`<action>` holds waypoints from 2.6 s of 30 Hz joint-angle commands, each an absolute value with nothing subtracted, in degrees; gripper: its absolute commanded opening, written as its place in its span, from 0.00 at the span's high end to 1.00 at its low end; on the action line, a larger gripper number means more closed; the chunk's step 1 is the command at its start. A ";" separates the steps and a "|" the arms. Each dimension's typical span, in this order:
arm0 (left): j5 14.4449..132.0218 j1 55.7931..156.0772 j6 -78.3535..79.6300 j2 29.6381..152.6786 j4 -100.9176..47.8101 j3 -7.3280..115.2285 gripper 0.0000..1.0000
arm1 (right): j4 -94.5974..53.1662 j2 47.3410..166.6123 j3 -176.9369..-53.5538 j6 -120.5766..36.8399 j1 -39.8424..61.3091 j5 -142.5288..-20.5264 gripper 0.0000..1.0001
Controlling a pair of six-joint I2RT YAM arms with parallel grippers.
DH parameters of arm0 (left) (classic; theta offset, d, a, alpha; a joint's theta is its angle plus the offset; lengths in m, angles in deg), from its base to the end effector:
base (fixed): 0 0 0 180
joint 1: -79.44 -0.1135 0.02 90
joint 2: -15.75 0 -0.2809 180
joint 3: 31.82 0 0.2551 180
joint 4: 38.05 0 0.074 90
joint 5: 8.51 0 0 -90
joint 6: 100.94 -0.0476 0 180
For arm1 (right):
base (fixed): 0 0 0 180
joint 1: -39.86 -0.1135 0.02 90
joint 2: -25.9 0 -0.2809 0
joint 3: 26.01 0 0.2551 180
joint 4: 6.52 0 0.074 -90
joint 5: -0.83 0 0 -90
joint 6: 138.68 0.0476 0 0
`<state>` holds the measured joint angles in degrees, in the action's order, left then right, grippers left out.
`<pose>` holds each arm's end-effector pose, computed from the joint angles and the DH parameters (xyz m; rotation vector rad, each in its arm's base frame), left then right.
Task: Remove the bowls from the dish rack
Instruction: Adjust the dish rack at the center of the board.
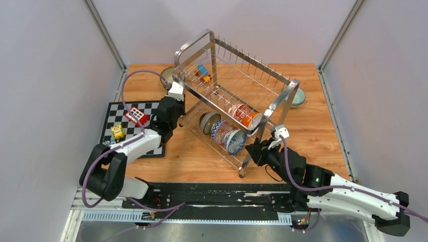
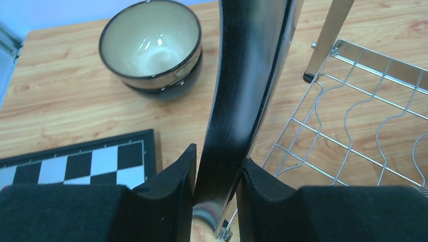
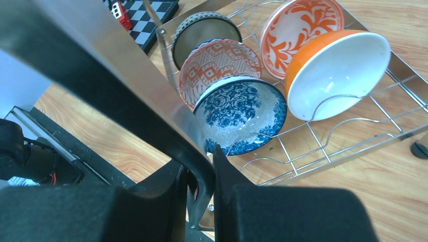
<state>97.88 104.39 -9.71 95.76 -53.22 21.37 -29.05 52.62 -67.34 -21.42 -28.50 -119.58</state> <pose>0.2923 -0.1212 0.2509 0.1591 1.7592 -0.0777 0.0703 0.1119 0.2883 -0.2210 1.7401 0.7894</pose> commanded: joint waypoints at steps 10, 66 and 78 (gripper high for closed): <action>89.02 106.57 5.75 77.87 -50.80 12.92 1.00 | -36.85 58.66 -68.72 -21.95 -28.20 -137.50 0.97; 91.61 121.85 18.58 75.53 -47.78 8.07 1.00 | -25.36 84.31 -77.34 -20.62 8.59 -109.79 0.78; 94.58 121.80 16.64 71.36 -42.09 8.05 0.51 | -38.39 70.94 -75.83 -20.21 8.60 -103.95 0.34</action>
